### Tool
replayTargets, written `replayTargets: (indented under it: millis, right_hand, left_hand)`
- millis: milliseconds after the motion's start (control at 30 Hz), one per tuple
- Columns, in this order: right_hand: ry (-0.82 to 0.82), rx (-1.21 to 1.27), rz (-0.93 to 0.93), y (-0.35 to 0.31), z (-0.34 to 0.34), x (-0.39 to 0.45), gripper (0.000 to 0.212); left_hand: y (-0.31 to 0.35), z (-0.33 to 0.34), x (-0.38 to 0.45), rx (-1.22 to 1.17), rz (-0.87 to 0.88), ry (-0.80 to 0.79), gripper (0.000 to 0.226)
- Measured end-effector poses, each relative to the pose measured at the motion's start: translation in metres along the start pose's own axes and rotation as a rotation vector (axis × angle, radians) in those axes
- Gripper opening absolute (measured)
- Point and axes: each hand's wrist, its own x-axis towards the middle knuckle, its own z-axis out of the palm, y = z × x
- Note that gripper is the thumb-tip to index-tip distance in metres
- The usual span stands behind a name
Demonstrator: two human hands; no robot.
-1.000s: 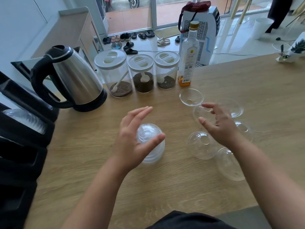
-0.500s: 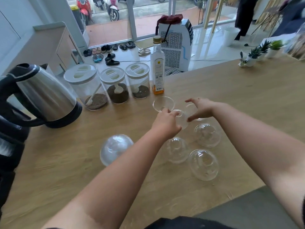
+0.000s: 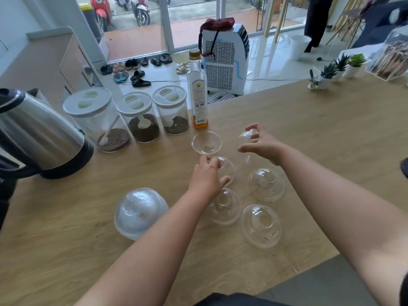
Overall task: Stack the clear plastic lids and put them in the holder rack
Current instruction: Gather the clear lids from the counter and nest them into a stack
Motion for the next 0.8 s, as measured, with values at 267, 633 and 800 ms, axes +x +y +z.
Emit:
replayTargets:
  millis: [267, 633, 800]
  right_hand:
    - [0.105, -0.018, -0.014, 0.02, -0.002, -0.013, 0.08]
    - [0.125, -0.352, -0.062, 0.026, -0.012, -0.017, 0.086]
    - [0.139, -0.284, -0.121, 0.021, -0.006, -0.023, 0.086]
  left_hand:
    - [-0.009, -0.001, -0.004, -0.108, -0.079, 0.033, 0.038]
    - [0.014, -0.057, -0.051, -0.231, 0.043, 0.322, 0.06]
    - [-0.004, -0.107, -0.101, -0.33, 0.071, 0.457, 0.077]
